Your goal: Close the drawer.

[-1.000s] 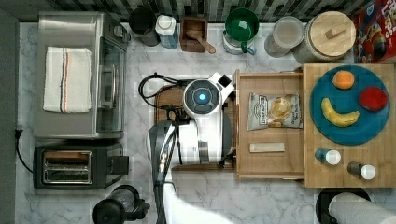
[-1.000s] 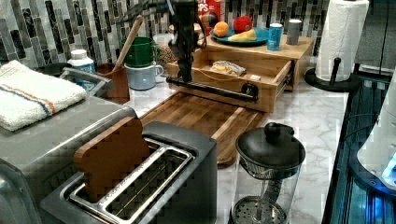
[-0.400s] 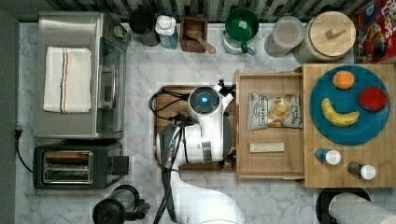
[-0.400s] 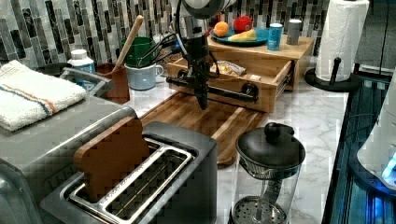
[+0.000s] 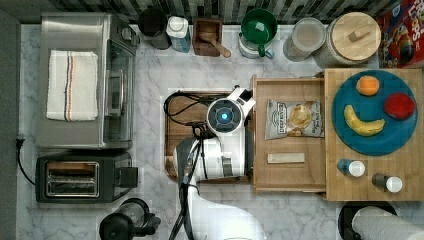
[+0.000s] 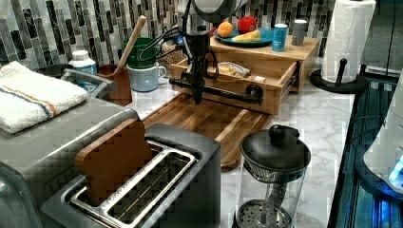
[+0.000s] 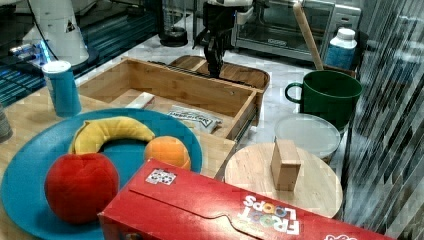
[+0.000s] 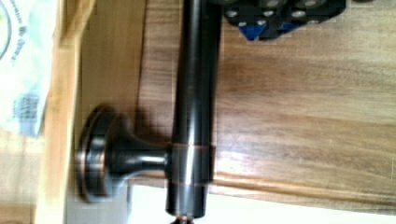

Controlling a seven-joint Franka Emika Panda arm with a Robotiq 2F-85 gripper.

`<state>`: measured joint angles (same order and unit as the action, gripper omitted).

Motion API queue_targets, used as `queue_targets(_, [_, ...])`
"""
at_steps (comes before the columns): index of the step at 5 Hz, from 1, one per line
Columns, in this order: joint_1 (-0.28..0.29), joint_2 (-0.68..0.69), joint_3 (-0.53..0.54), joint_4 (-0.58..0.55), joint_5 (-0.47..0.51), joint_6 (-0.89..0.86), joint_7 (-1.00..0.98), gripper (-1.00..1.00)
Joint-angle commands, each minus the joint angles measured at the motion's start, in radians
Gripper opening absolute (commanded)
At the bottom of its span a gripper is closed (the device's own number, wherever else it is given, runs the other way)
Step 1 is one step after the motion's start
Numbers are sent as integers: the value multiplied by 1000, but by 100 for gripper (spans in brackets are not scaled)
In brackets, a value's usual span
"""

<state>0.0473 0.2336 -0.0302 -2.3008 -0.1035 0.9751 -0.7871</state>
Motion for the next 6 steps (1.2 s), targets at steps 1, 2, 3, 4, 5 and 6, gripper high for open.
queue_targets(1, [-75, -27, -24, 58, 40, -27, -159, -100])
queue_targets(2, [-109, -13, -46, 70, 37, -22, -205, -100])
queue_targets(3, [-171, -21, -58, 68, 44, -21, -281, -100])
queue_targets(4, [-221, -17, -90, 93, 60, -47, -383, -100])
queue_targets(5, [-266, 5, -137, 129, 51, -43, -466, -100])
queue_targets(6, [-335, 50, -147, 184, 69, -37, -556, -100])
